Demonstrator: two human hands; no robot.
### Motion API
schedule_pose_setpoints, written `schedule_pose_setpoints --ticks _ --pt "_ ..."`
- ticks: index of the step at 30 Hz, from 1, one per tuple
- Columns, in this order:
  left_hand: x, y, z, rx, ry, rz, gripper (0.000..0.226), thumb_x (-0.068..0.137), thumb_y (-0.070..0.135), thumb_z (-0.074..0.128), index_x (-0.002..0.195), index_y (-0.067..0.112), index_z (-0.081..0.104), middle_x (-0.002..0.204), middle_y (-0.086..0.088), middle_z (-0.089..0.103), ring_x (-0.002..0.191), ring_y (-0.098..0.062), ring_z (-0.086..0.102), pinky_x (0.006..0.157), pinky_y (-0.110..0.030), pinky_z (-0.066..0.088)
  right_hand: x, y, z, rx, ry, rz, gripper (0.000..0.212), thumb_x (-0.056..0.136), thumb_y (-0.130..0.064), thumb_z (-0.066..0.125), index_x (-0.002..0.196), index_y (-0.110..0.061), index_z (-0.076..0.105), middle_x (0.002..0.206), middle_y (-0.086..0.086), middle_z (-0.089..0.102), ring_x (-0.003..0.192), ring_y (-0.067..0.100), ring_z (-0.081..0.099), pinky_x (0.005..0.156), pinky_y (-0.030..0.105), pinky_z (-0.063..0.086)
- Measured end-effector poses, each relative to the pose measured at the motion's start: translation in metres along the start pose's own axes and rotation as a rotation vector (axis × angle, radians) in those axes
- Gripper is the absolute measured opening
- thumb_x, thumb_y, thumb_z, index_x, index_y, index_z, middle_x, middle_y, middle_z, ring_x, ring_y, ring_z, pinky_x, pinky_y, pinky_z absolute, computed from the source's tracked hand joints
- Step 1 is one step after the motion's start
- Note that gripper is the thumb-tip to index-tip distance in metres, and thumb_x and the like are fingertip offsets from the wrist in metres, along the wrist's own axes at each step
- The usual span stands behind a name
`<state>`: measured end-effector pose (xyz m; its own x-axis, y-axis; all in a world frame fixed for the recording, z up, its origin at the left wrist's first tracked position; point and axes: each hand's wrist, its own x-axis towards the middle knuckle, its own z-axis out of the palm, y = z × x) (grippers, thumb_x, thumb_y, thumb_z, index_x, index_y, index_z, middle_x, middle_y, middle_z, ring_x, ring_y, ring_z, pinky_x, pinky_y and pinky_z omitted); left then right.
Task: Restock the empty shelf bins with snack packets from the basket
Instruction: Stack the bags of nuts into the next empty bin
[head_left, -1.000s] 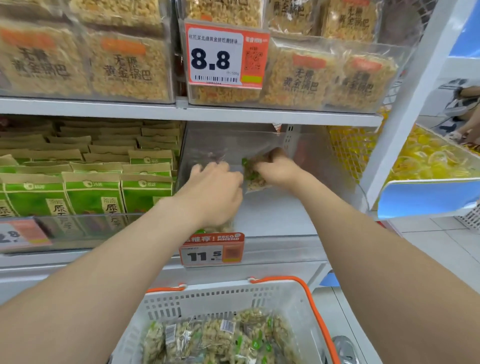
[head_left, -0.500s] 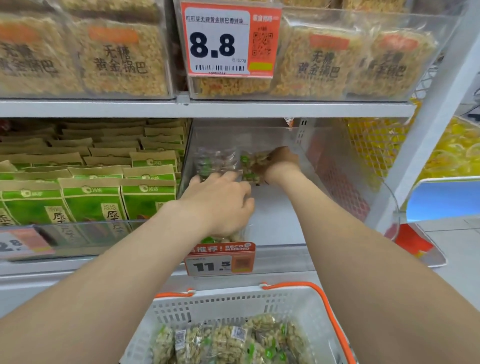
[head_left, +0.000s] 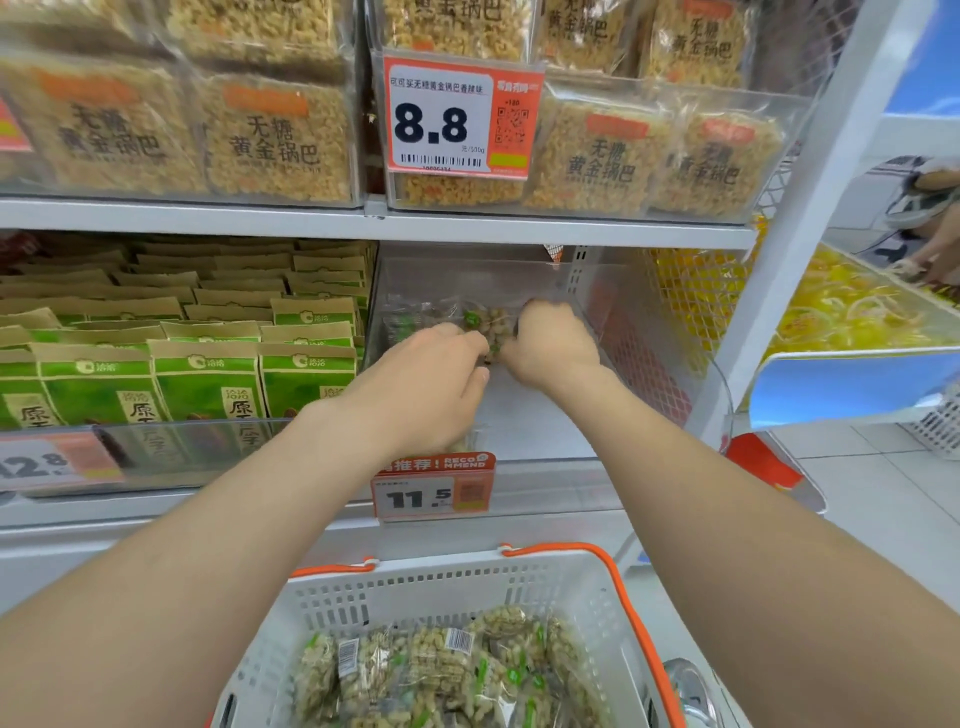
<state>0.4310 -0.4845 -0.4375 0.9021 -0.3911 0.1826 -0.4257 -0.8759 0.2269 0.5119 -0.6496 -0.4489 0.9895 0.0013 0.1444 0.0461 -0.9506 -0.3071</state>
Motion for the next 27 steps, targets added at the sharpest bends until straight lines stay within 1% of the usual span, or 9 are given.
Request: schedule_pose_setpoints --ticks 5,9,11,13,15,19,21,24,27 --pt "-0.031 0.012 -0.019 -0.063 0.174 0.094 0.024 0.100 0.027 0.050 0.116 0.020 0.067 0.110 -0.003 0.067 0.107 -0.026 0.061 0.093 -0.046 0.051 -0.053 -0.020 -0.033 -0.102 0.354 -0.281 0.026 0.089 -0.023 0.048 0.090 -0.013 0.072 0.089 0.014 0.072 0.084 0.041 0.065 0.065 0.037 0.046" --pt "-0.062 0.018 -0.036 -0.062 0.249 -0.017 0.012 0.091 0.037 0.054 0.087 0.029 0.062 0.082 0.005 0.062 0.082 -0.025 0.059 0.069 -0.040 0.052 -0.102 -0.024 -0.041 0.018 0.480 -0.589 0.037 0.083 -0.026 0.037 0.072 -0.012 0.070 0.065 0.010 0.067 0.059 0.041 0.062 0.056 0.044 0.054" --pt "-0.075 0.016 -0.040 -0.059 0.196 -0.105 0.028 0.085 0.043 0.053 0.066 0.022 0.056 0.064 0.002 0.059 0.068 -0.029 0.060 0.057 -0.035 0.049 -0.128 -0.023 -0.034 0.066 0.452 -0.751 0.031 0.080 -0.024 0.039 0.064 -0.011 0.064 0.056 0.010 0.061 0.049 0.038 0.055 0.048 0.041 0.050" --pt "-0.087 0.014 -0.041 -0.020 0.103 -0.157 0.040 0.086 0.043 0.056 0.059 0.014 0.050 0.057 -0.003 0.053 0.063 -0.033 0.058 0.052 -0.032 0.042 -0.151 -0.019 -0.024 0.060 0.278 -0.866 0.022 0.078 -0.023 0.040 0.062 -0.018 0.055 0.052 0.009 0.057 0.044 0.036 0.042 0.043 0.036 0.044" --pt "-0.097 0.013 -0.036 0.071 -0.032 -0.184 0.041 0.091 0.042 0.058 0.062 0.014 0.051 0.063 -0.003 0.054 0.065 -0.031 0.058 0.054 -0.032 0.041 -0.168 -0.017 -0.009 -0.052 0.022 -0.882 0.019 0.078 -0.024 0.041 0.065 -0.020 0.054 0.057 0.008 0.058 0.051 0.033 0.037 0.046 0.036 0.046" --pt "-0.113 0.017 -0.008 0.242 -0.449 -0.100 0.028 0.100 0.042 0.051 0.086 0.022 0.065 0.088 -0.002 0.063 0.083 -0.030 0.065 0.068 -0.037 0.052 -0.190 -0.014 0.026 -0.307 -0.605 -0.676 0.025 0.090 -0.020 0.051 0.100 -0.019 0.074 0.080 -0.001 0.064 0.080 0.028 0.063 0.068 0.040 0.059" --pt "-0.116 0.016 0.013 0.265 -0.641 -0.050 0.031 0.102 0.037 0.048 0.098 0.017 0.070 0.097 -0.005 0.068 0.090 -0.030 0.068 0.076 -0.043 0.059 -0.195 -0.008 0.053 -0.397 -0.731 -0.601 0.029 0.093 -0.022 0.051 0.112 -0.021 0.073 0.093 0.002 0.064 0.088 0.029 0.066 0.075 0.042 0.060" --pt "-0.115 0.015 0.036 0.317 -0.789 0.013 0.029 0.104 0.034 0.047 0.113 0.017 0.070 0.110 -0.006 0.069 0.095 -0.027 0.066 0.087 -0.046 0.059 -0.200 -0.002 0.101 -0.511 -0.824 -0.578 0.029 0.094 -0.021 0.049 0.114 -0.020 0.070 0.111 0.007 0.064 0.095 0.030 0.066 0.082 0.047 0.058" --pt "-0.110 0.023 0.045 0.355 -0.802 0.069 0.020 0.104 0.025 0.048 0.105 0.016 0.066 0.098 -0.004 0.064 0.084 -0.025 0.063 0.070 -0.038 0.052 -0.206 -0.005 0.135 -0.502 -0.852 -0.617 0.022 0.096 -0.009 0.049 0.112 -0.011 0.064 0.106 0.007 0.061 0.090 0.028 0.062 0.075 0.043 0.056"
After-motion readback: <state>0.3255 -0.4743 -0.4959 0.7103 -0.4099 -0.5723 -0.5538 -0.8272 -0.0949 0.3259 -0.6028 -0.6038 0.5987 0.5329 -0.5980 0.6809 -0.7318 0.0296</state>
